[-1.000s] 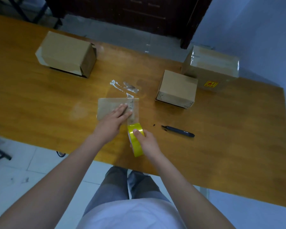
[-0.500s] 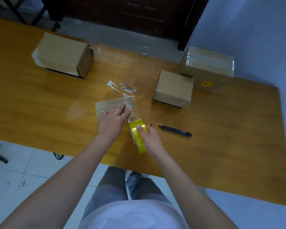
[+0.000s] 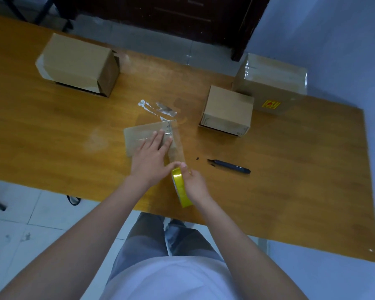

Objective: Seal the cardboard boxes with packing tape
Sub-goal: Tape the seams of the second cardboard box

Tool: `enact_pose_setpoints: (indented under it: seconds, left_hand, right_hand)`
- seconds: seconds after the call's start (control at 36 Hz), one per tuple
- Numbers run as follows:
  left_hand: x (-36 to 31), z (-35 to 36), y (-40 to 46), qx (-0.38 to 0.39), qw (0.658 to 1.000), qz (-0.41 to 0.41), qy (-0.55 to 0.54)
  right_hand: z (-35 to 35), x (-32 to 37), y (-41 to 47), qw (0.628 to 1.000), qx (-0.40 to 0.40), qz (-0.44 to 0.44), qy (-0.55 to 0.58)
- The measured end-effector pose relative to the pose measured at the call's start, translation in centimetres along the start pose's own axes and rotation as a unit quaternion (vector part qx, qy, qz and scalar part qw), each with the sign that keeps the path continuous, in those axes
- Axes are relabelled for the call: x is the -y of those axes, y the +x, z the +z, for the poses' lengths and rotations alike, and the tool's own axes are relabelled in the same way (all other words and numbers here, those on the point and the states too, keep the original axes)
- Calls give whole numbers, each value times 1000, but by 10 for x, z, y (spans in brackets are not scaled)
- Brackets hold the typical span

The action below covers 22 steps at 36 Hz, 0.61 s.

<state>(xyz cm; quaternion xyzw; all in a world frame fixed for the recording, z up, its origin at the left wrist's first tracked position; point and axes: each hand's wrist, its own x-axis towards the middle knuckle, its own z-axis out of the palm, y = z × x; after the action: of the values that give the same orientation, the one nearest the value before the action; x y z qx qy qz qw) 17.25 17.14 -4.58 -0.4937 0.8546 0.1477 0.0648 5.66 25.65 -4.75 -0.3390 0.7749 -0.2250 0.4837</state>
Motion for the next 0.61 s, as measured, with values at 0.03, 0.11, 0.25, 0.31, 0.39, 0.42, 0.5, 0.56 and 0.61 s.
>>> enact_pose_setpoints:
  seconds: [0.03, 0.11, 0.25, 0.31, 0.39, 0.42, 0.5, 0.56, 0.61]
  left_hand:
    - [0, 3, -2, 2, 1000, 1, 6]
    - [1, 10, -1, -4, 1000, -7, -3]
    - [4, 9, 0, -8, 999, -5, -34]
    - [4, 7, -1, -4, 999, -8, -38]
    - [3, 6, -1, -5, 999, -12, -41]
    - [3, 6, -1, -7, 999, -12, -43]
    - [4, 8, 0, -11, 999, -11, -45]
    - [5, 8, 0, -12, 999, -11, -42]
    - [5, 8, 0, -14, 999, -8, -41]
  right_hand:
    - [-1, 1, -2, 1000, 2, -3, 5]
    - [-7, 4, -9, 1000, 16, 0, 27]
    - [-34, -15, 15, 994, -105, -8, -8]
    - [-53, -34, 35, 971, -181, -16, -152]
    - [-76, -64, 55, 930, -172, 18, -323]
    - [-81, -71, 58, 920, -163, 13, -357]
    - [-93, -84, 64, 887, -149, -49, -435]
    - [-99, -82, 66, 888, -142, -88, -429]
    - [-102, -75, 64, 906, -129, -140, -378]
